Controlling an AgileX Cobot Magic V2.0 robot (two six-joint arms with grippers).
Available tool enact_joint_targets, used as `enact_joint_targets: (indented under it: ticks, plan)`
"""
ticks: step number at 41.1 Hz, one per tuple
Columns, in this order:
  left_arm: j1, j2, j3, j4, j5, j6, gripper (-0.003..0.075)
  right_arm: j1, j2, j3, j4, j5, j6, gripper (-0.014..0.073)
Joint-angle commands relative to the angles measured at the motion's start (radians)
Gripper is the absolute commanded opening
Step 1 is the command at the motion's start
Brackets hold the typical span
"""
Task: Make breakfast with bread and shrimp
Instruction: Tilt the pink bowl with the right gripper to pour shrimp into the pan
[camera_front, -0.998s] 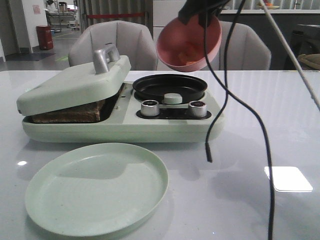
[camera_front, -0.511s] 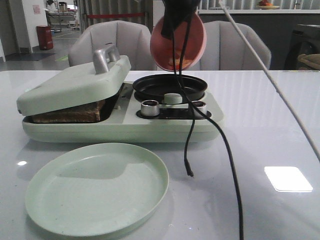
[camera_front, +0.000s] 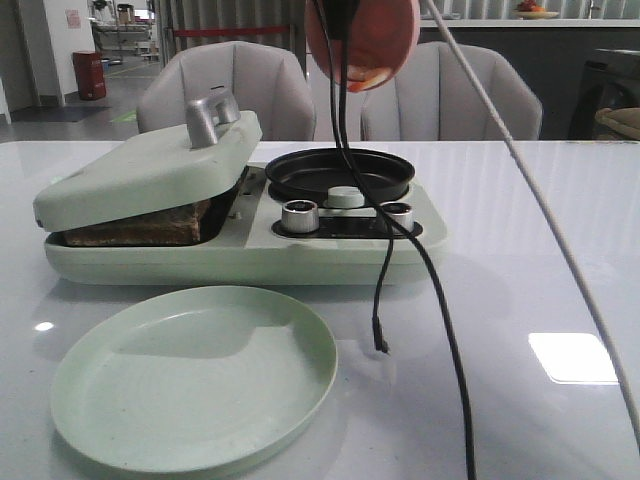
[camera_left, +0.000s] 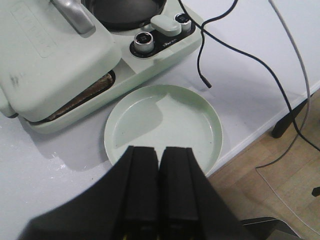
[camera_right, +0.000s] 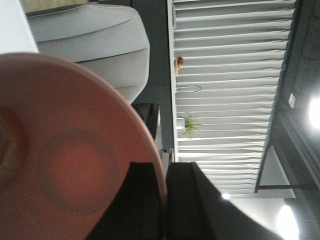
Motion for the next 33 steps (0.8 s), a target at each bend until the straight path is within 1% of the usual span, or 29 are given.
enact_joint_targets:
  ticks: [1, 17, 26, 33]
  plan:
    - [-0.008, -0.001, -0.025, 0.0, -0.069, -0.009, 0.0104, -0.002, -0.073, -0.04, -0.139, 0.029, 0.001, 0.0024]
    - [-0.008, -0.001, -0.025, 0.003, -0.073, -0.009, 0.0104, -0.002, -0.073, -0.04, -0.15, 0.03, 0.001, 0.0024]
    - [-0.008, -0.001, -0.025, 0.003, -0.091, -0.009, 0.0104, 0.004, -0.073, -0.04, -0.213, 0.051, 0.001, 0.0024]
    - [-0.008, -0.001, -0.025, 0.003, -0.093, -0.009, 0.0104, 0.007, -0.073, -0.04, -0.216, 0.045, 0.003, 0.0024]
